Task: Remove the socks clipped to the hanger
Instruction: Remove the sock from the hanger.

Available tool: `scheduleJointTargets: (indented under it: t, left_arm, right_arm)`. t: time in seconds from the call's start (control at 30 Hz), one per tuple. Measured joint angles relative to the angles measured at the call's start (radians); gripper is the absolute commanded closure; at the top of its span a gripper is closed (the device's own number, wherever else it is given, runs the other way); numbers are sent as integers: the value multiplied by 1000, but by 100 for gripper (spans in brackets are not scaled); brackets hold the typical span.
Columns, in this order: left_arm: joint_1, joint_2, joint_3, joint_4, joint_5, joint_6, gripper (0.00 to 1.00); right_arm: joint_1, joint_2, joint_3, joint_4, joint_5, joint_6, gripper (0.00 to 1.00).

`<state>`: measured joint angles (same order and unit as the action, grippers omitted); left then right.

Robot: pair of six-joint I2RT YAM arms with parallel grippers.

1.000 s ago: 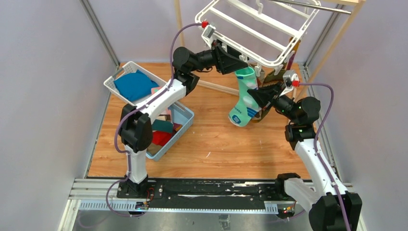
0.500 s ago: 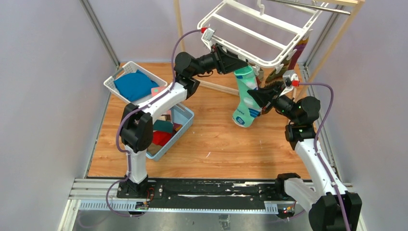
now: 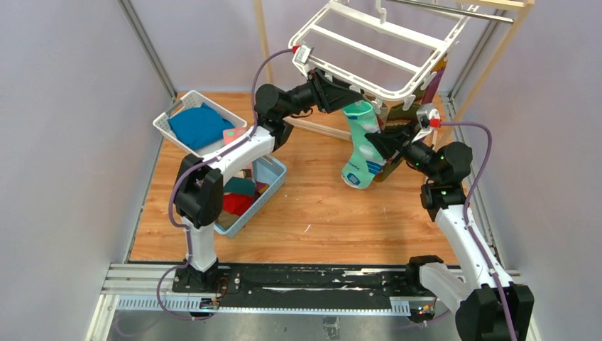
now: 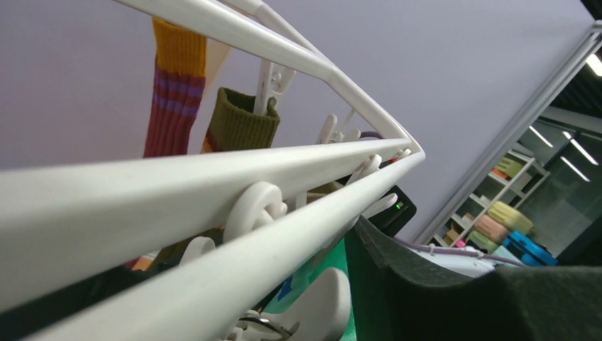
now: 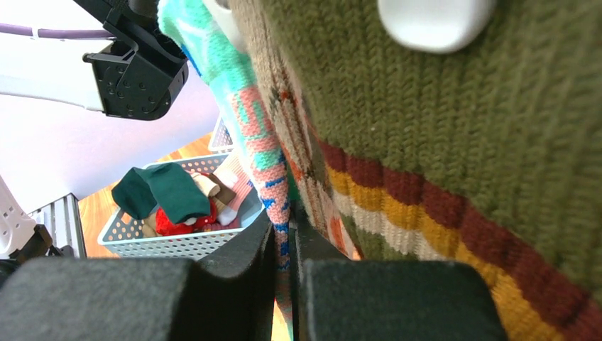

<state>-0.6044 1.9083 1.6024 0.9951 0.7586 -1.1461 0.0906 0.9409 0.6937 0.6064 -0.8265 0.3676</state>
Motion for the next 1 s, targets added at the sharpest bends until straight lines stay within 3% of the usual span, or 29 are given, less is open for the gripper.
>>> scheduleJointTargets:
  t: [0.2, 0.43, 1.0]
  left_arm:
    - [-1, -8, -47, 49, -27, -21, 41]
    - [-1, -13, -77, 83, -56, -26, 19]
    - [6, -21, -71, -15, -23, 260, 11]
  right_arm:
    - [0, 0, 0, -16, 0, -2, 92]
    - [0, 0, 0, -27, -1, -2, 92]
    - [-1, 4, 2, -35, -2, -1, 92]
